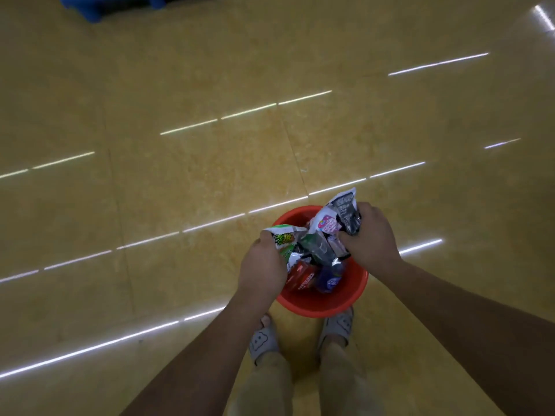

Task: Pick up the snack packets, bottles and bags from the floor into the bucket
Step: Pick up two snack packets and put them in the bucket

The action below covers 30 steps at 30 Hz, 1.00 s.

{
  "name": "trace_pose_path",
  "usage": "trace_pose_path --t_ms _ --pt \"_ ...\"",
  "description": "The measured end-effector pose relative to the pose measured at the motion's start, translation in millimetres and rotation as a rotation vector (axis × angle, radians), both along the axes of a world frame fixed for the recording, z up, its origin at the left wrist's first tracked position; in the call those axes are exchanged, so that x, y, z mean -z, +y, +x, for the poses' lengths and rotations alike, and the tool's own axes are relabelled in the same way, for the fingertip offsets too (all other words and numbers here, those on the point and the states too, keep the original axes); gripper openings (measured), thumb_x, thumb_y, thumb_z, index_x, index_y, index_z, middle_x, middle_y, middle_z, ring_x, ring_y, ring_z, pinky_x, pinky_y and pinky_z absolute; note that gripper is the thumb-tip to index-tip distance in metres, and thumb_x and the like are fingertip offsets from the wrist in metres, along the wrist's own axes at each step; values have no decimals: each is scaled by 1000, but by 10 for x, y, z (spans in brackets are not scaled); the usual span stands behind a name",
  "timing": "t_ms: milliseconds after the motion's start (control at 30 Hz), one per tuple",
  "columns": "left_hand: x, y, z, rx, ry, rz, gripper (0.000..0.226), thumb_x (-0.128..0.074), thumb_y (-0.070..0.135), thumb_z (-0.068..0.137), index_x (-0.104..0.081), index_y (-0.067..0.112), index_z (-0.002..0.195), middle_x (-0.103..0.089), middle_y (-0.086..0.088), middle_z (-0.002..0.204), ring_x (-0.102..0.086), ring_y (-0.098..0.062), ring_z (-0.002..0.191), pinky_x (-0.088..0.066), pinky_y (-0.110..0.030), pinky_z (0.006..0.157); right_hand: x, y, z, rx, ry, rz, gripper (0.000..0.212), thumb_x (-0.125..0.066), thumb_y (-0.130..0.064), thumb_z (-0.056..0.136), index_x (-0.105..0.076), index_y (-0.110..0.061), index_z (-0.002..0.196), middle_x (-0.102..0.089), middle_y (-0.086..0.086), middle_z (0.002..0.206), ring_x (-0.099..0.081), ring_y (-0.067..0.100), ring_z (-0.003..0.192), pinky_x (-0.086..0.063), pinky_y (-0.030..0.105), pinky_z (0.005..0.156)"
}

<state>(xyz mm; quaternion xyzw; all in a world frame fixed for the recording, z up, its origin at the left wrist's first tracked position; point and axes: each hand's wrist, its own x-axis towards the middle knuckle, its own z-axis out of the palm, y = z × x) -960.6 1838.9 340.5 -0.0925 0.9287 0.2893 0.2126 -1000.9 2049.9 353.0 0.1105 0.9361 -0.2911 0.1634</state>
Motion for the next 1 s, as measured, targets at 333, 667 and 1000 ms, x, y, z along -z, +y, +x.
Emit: trace_pose_path --t_ms 333,667,1000 --pt "1527 405 322 -240 44 -12 32 -56 10 90 -36 6 115 -59 -18 99 -60 -40 73 -38 -39 51 1456 -47 -317 -355 102 122 41 -69 -24 77 -54 -22 115 -65 -1 108 -46 31 109 -41 44 89" --pt "2172 726 488 -296 -29 -13 54 -43 6 87 -31 10 140 -47 -13 133 -49 -35 119 -47 -52 94 2174 -106 -381 -462 112 11 36 -65 -9 81 -50 -16 113 -55 1 116 -36 29 115 -31 30 84" --pt "2492 921 549 -139 -427 -91 80 -44 6 92 9 6 153 -8 -15 161 -27 -34 142 -36 -40 107 2435 -168 -472 -643 283 10 35 -68 -7 76 -56 -9 109 -53 11 116 -43 34 107 -37 34 82"
